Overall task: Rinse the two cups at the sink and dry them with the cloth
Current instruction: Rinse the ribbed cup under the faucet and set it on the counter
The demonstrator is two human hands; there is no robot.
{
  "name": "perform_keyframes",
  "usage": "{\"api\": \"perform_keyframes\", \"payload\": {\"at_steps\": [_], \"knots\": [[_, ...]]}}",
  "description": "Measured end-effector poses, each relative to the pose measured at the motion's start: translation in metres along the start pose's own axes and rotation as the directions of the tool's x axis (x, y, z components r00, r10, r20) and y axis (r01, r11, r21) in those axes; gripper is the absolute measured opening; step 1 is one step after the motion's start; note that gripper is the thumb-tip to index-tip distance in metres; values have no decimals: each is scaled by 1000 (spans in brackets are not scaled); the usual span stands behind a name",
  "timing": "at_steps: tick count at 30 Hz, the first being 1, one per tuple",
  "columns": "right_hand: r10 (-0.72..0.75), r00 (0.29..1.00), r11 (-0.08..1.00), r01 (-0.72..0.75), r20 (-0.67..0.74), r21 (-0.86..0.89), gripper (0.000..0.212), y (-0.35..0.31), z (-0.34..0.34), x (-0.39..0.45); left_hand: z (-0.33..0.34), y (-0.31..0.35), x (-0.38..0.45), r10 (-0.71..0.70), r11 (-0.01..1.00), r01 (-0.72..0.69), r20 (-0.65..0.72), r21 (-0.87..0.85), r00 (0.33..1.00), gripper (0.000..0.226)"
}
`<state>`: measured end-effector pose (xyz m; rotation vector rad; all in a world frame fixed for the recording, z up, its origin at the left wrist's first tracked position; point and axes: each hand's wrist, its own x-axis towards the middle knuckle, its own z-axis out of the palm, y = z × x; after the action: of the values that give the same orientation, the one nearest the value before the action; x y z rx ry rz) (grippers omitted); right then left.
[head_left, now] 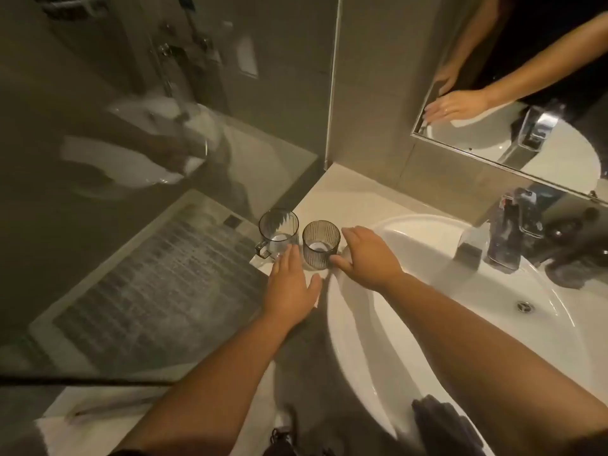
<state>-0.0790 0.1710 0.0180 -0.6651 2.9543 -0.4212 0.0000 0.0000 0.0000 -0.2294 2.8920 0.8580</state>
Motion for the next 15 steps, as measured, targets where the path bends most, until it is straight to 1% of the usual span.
{"api": "perform_keyframes", "payload": {"at_steps": [2, 4, 8, 11, 15], "knots": [[-16, 1000, 1000, 16, 13, 26, 58, 5, 2, 14, 5, 0, 12, -15, 997, 15, 5, -70, 1000, 80], [-21, 999, 1000, 20, 38, 10, 54, 8, 2, 23, 11, 2, 21, -45, 993, 47, 23, -111, 999, 78], [-66, 996, 997, 64, 62, 39, 54, 12, 8, 35, 22, 4, 31, -111, 969, 111, 10, -220, 994, 79], [-81, 996, 995, 78, 39, 60, 52, 16, 12, 40, 25, 3, 36, -143, 956, 139, 1, -259, 990, 80], [-76, 997, 993, 76, -2, 86, 51, 16, 17, 41, 25, 5, 41, -143, 950, 130, -25, -282, 989, 82]]}}
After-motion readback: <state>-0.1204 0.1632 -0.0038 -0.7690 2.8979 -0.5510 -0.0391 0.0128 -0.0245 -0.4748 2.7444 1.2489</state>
